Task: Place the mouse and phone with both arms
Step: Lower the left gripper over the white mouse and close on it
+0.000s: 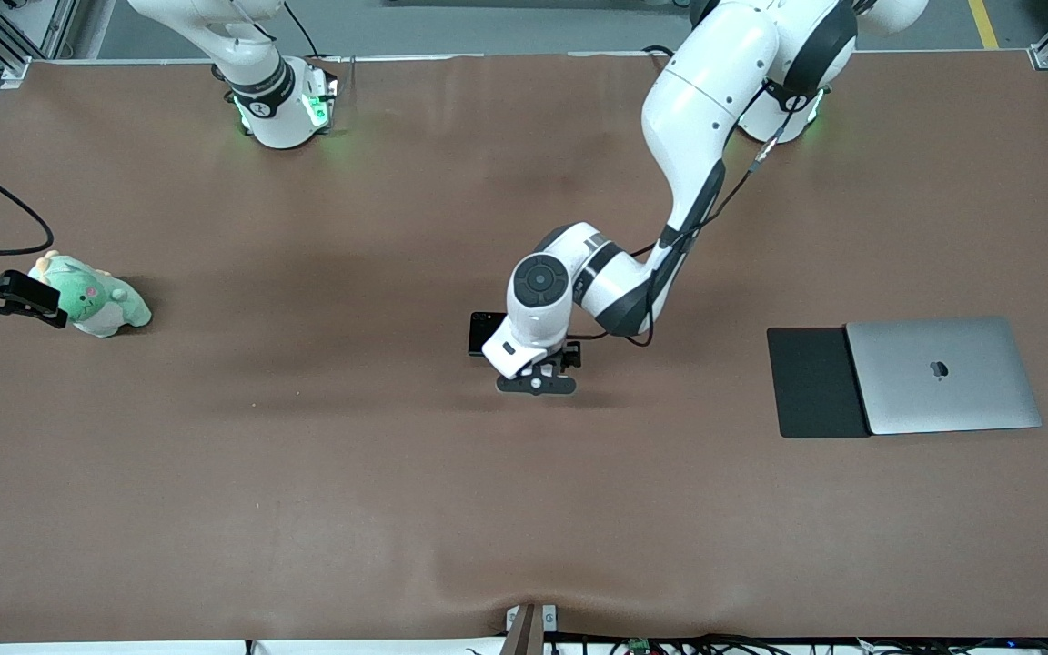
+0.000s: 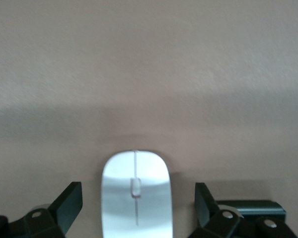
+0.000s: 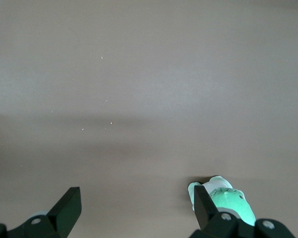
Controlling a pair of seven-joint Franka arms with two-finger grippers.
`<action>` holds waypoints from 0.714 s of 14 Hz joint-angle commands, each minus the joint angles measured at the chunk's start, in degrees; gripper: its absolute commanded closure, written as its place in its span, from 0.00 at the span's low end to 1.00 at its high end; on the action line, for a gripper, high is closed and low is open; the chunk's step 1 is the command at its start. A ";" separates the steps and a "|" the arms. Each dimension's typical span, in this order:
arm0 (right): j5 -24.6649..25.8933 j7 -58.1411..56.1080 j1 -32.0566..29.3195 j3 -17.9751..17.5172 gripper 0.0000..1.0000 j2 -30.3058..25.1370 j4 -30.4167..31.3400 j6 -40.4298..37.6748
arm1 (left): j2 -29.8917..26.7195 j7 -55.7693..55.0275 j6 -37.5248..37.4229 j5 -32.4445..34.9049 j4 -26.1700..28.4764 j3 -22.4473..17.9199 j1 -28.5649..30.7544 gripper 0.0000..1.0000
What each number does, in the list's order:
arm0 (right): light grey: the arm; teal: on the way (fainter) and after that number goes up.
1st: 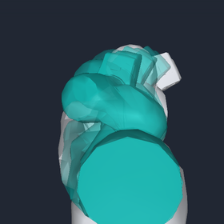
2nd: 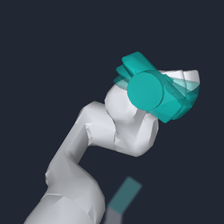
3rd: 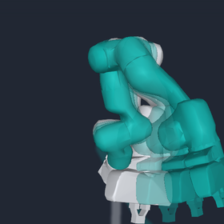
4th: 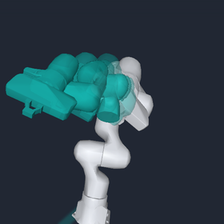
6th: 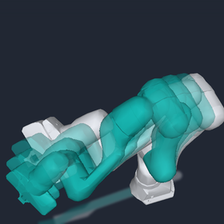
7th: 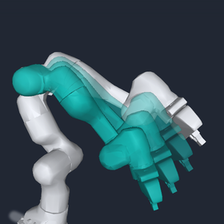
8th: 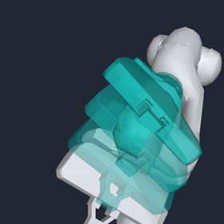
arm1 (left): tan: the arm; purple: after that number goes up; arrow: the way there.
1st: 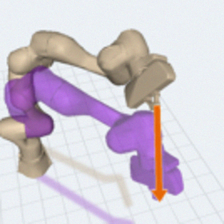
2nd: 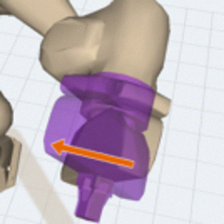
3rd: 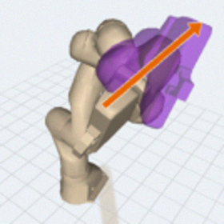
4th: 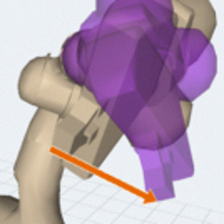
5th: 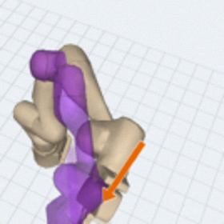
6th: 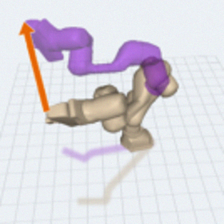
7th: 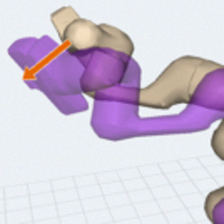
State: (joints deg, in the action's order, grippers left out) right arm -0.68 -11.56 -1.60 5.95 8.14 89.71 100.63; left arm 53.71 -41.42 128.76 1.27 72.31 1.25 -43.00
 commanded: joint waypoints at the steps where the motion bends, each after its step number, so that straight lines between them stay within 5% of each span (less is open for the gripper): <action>1: -0.11 -0.31 -1.21 -0.94 0.00 -0.14 0.29 0.36 | 0.34 -2.87 0.09 1.01 -0.33 -0.64 -0.86 0.00; 8: -0.11 -0.39 -1.30 -0.94 0.00 -0.14 0.29 0.36 | -0.28 -3.23 0.00 1.28 3.36 -0.64 -0.86 0.00; 9: -0.11 -0.39 -1.30 -0.94 0.00 -0.14 0.29 0.36 | -0.45 -3.41 -0.08 1.28 3.97 -0.64 -0.77 0.06; 10: -0.11 -0.39 -1.30 -0.94 0.00 -0.14 0.29 0.36 | -0.89 -3.76 -0.17 1.28 4.42 -0.64 -0.69 0.22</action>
State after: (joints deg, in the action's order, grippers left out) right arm -0.68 -11.56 -1.63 5.95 8.14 89.72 100.63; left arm 53.92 -42.96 128.68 1.27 75.26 1.09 -43.37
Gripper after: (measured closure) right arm 0.000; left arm 0.053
